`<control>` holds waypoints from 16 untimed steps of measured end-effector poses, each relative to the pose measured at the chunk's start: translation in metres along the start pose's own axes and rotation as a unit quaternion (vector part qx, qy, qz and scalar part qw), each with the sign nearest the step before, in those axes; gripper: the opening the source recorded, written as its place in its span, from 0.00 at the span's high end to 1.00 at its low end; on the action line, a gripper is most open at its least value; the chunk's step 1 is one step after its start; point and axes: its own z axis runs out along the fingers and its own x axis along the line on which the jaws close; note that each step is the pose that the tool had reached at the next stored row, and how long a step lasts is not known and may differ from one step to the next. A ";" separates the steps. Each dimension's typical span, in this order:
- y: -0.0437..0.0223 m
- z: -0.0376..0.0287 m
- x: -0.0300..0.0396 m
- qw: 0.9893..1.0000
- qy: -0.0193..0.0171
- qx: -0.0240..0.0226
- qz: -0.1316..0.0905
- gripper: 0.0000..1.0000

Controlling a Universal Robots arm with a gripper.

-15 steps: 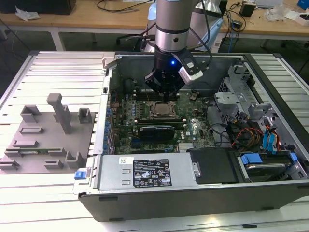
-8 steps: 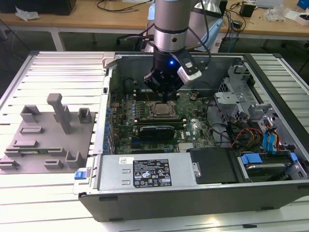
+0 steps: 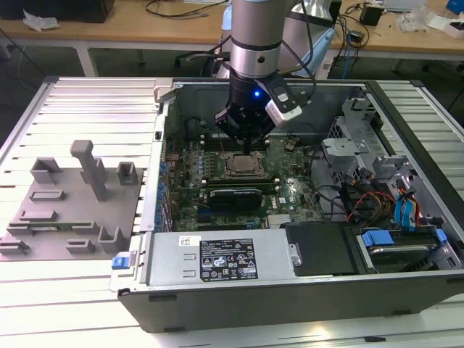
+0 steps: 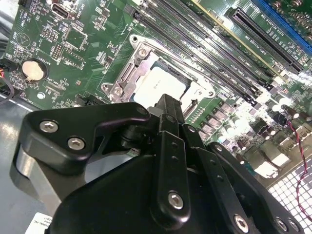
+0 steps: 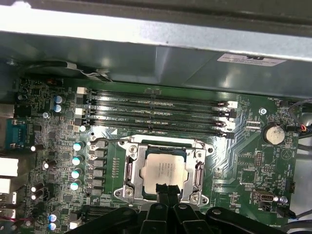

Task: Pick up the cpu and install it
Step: 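Install the first cpu locking lever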

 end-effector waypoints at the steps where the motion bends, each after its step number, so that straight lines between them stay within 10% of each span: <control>1: 0.0000 0.0000 0.0001 1.000 0.000 0.000 0.000 0.89; 16: 0.0017 -0.0004 0.0194 1.000 0.000 0.000 0.000 0.89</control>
